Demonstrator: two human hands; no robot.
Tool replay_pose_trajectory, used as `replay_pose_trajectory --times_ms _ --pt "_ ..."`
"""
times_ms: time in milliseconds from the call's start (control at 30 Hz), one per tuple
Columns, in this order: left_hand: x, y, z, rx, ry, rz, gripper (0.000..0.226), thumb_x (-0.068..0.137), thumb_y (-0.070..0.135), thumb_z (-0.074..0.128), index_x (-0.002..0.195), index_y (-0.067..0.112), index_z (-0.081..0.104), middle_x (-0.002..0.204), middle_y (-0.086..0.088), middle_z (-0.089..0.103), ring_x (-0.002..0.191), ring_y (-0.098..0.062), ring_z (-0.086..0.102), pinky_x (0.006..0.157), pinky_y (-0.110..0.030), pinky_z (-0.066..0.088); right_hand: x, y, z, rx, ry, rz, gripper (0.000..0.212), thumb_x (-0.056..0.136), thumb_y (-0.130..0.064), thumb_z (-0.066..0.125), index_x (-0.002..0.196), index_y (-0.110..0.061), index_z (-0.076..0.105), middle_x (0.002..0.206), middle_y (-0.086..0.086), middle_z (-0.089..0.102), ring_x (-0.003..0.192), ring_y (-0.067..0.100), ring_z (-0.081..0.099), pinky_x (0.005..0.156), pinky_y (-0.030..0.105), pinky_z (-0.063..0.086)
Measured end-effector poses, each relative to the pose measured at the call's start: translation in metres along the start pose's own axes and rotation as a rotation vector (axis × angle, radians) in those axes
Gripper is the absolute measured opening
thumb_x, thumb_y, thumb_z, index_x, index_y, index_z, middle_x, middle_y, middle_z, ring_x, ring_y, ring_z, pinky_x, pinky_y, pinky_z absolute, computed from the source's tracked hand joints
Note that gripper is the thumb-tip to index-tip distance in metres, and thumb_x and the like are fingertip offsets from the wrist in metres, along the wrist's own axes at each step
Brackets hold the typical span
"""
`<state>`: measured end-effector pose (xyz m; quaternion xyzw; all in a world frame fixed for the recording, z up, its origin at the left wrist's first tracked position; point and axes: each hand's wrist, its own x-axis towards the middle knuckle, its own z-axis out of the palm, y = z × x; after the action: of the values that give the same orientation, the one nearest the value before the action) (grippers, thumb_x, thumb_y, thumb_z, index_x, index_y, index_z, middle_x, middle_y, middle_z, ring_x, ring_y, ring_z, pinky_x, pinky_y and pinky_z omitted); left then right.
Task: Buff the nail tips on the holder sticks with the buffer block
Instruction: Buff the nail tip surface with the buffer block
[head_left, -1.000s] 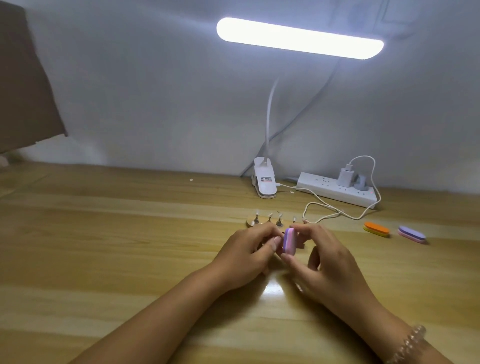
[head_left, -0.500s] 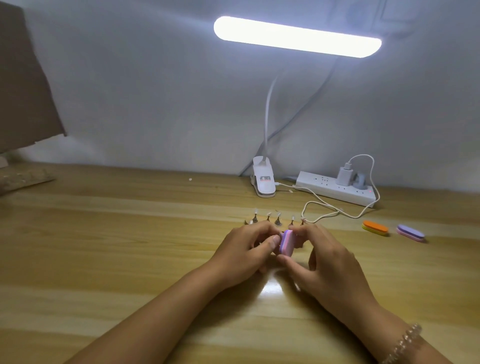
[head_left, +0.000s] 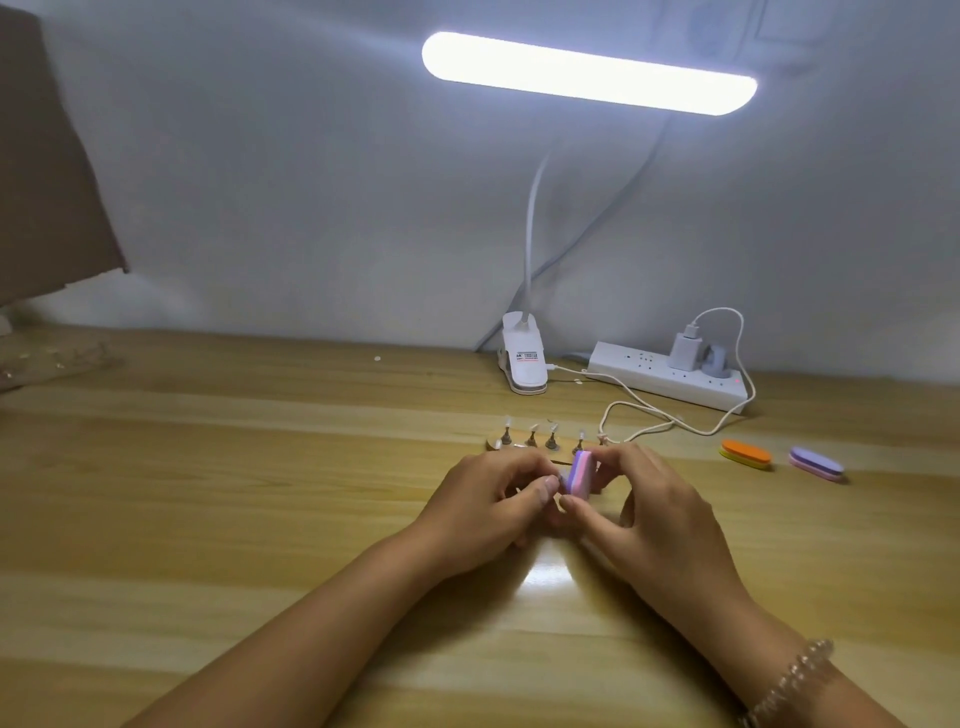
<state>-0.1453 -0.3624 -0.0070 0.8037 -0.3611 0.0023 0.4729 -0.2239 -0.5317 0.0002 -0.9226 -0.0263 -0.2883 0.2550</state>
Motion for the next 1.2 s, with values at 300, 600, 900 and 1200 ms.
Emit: replay_pose_trajectory --times_ms 300,600,900,1200 --pt "-0.001 0.002 -0.001 0.032 -0.012 0.007 0.015 0.099 0.015 0.057 0.092 0.017 0.071 0.076 0.006 0.07 0.057 -0.009 0.057 0.067 -0.037 0.053 0.001 0.0 -0.001 -0.009 -0.01 -0.007 0.031 0.075 -0.04 0.078 0.097 -0.028 0.06 0.088 -0.015 0.06 0.07 -0.001 0.052 0.061 0.029 0.043" --pt "-0.002 0.006 0.001 -0.036 0.019 -0.023 0.019 0.102 0.009 0.049 0.105 0.012 0.068 0.085 0.009 0.073 0.052 0.003 0.059 0.061 -0.02 0.045 0.002 0.005 0.0 0.092 0.055 0.034 0.034 0.073 -0.035 0.082 0.096 -0.025 0.059 0.084 -0.014 0.059 0.066 0.0 0.05 0.059 0.024 0.039" --pt "-0.001 0.004 -0.001 0.001 0.005 0.003 0.015 0.099 0.01 0.054 0.095 0.017 0.065 0.065 0.014 0.058 0.055 -0.006 0.058 0.068 -0.032 0.049 0.001 0.002 0.0 -0.004 0.02 -0.043 0.034 0.076 -0.039 0.079 0.103 -0.028 0.061 0.09 -0.016 0.057 0.068 -0.006 0.049 0.057 0.021 0.038" --pt "0.0 0.001 0.0 -0.027 -0.003 -0.018 0.015 0.098 0.01 0.055 0.094 0.019 0.066 0.068 0.02 0.06 0.055 -0.01 0.058 0.065 -0.031 0.047 0.002 0.005 0.0 0.011 0.037 -0.067 0.031 0.075 -0.054 0.071 0.095 -0.031 0.061 0.087 -0.016 0.056 0.071 -0.005 0.051 0.055 0.02 0.036"
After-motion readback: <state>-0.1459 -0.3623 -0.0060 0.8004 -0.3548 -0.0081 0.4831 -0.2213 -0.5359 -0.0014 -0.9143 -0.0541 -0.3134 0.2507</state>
